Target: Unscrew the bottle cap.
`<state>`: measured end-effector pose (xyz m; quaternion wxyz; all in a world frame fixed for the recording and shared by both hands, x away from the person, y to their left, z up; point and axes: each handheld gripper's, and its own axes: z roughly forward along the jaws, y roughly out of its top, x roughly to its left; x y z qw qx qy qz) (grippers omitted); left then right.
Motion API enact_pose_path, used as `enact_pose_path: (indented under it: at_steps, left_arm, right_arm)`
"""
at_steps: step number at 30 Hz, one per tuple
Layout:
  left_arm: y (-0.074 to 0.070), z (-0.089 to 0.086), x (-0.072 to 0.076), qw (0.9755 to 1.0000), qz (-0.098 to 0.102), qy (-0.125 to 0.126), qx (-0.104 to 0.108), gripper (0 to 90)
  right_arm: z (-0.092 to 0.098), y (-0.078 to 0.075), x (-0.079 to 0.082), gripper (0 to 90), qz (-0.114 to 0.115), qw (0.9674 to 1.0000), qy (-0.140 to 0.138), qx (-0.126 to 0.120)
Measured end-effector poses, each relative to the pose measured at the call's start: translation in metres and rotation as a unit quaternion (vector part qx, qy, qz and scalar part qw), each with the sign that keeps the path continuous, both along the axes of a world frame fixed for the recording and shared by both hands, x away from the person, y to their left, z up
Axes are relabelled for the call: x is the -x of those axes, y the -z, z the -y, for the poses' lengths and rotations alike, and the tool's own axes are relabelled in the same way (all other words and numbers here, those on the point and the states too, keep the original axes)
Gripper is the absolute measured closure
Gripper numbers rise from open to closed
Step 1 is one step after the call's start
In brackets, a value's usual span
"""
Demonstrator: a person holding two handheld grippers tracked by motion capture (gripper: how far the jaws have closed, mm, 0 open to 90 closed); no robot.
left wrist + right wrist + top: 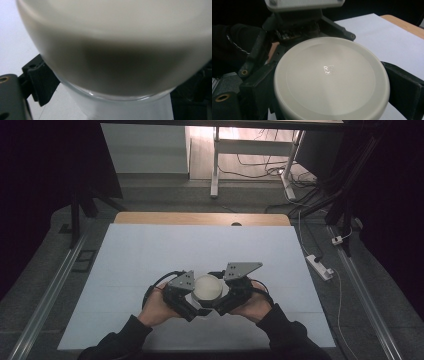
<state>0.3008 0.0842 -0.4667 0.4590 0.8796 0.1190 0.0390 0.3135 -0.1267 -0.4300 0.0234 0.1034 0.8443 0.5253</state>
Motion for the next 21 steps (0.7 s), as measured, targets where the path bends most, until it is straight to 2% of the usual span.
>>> enact_pose_path:
  at_steps: [9, 21]
  left_arm:
    - [0.0012, 0.0002, -0.001, 1.0, 0.0, -0.006, -0.002, 7.4]
    - [0.0029, -0.0046, -0.0053, 0.9997, 0.001, -0.025, -0.003, 7.5]
  right_arm:
    - [0.0034, -0.008, 0.0015, 7.1, 0.013, 0.9999, 0.008, -0.005]
    - [0.0086, -0.0093, 0.0005, 7.1, 0.016, 0.9996, 0.022, -0.002]
